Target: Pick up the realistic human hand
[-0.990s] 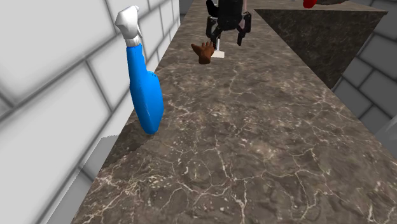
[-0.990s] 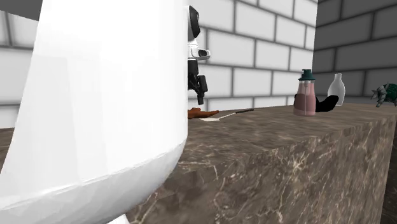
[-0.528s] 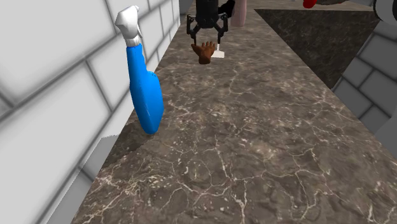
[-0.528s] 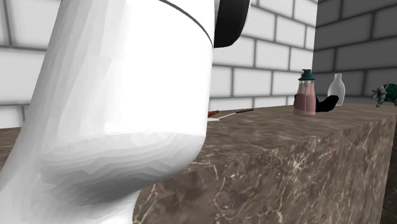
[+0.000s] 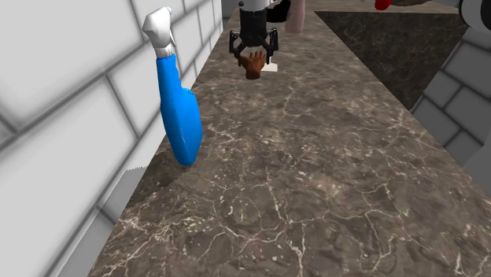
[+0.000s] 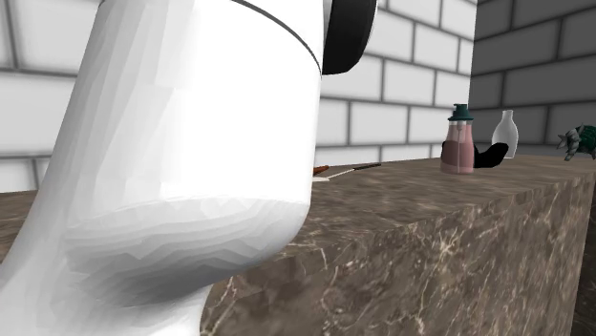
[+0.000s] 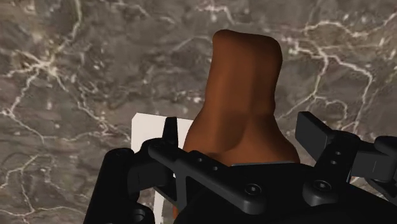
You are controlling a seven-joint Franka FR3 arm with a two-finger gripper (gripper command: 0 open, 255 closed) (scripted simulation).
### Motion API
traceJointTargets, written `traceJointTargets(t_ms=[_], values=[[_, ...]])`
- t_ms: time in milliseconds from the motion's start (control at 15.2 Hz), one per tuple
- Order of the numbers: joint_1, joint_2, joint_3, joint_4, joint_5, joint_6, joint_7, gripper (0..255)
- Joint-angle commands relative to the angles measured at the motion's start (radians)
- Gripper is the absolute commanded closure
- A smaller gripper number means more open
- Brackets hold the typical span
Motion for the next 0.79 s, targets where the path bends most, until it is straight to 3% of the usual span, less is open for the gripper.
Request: traceJointTargets(t_ms=[0,66,726], values=[[-0.002,-0.005,0.000,-0.019,0.001,0.015,0.001,0],[-0.002,-0.008,0.000,-0.022,0.002,0.014,0.002,255],[-0.001,-0.003,0.000,-0.002,0.001,0.000,0.000,255]])
